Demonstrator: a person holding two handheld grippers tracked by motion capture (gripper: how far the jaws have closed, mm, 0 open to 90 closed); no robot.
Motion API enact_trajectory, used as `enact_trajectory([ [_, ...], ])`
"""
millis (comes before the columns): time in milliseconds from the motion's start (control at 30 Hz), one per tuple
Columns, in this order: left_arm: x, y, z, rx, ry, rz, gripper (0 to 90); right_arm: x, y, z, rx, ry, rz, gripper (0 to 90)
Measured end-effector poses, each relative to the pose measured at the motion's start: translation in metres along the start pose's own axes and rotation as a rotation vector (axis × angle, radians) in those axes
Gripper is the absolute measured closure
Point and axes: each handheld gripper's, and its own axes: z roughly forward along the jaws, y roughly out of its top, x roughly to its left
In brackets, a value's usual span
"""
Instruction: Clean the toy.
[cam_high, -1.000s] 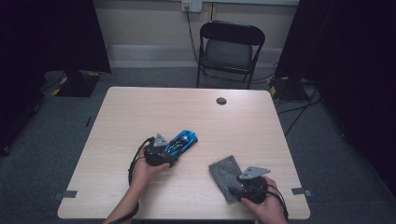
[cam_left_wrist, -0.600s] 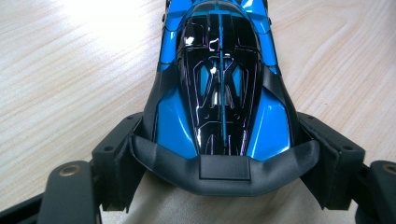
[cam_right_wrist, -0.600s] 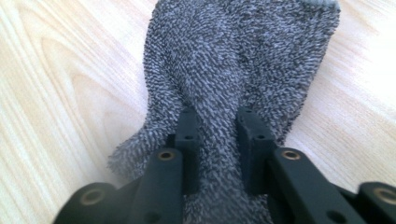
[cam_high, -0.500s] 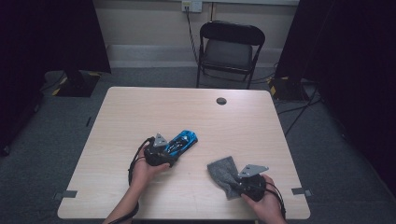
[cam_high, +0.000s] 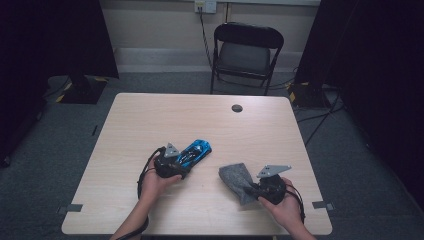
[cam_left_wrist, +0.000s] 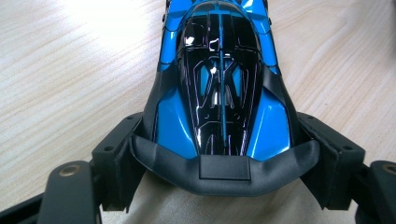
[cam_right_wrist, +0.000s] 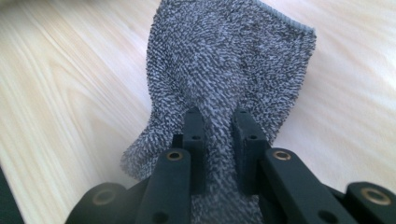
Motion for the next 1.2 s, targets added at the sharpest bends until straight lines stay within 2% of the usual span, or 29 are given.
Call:
enact_trajectory([
  [67,0.0,0.0,0.0,-0.001,0.002,-0.001,24.1,0.001,0.012,0.001,-0.002,0.008,-0.009,77.6],
  [200,0.0,0.0,0.0,-0.002,0.002,-0.001,24.0,0.001,0.024,0.006,-0.002,0.013,-0.02,77.6],
  [267,0.0,0.0,0.0,-0.002,0.002,-0.001,24.0,0.001,0.03,0.01,-0.008,0.029,-0.007,77.6],
  [367,0.0,0.0,0.0,-0.002,0.002,-0.001,24.0,0.001,0.044,0.017,-0.011,0.026,-0.027,77.6],
  [500,0.0,0.0,0.0,-0.002,0.002,-0.001,24.0,-0.002,0.056,0.023,-0.019,0.051,-0.005,77.6],
  [667,0.0,0.0,0.0,-0.001,0.002,-0.001,24.0,-0.003,0.067,0.029,-0.022,0.065,-0.001,77.5],
  [700,0.0,0.0,0.0,-0.001,0.002,-0.001,24.0,-0.002,0.073,0.033,-0.016,0.061,-0.018,77.5],
  [867,0.0,0.0,0.0,-0.001,0.002,-0.001,24.1,0.001,0.083,0.04,-0.008,0.072,-0.036,77.4],
  [1133,0.0,0.0,0.0,-0.001,0.002,-0.001,24.1,0.011,0.099,0.06,0.01,0.114,-0.074,77.2],
  [1200,0.0,0.0,0.0,-0.001,0.002,-0.001,24.1,0.018,0.104,0.072,0.025,0.118,-0.097,77.2],
])
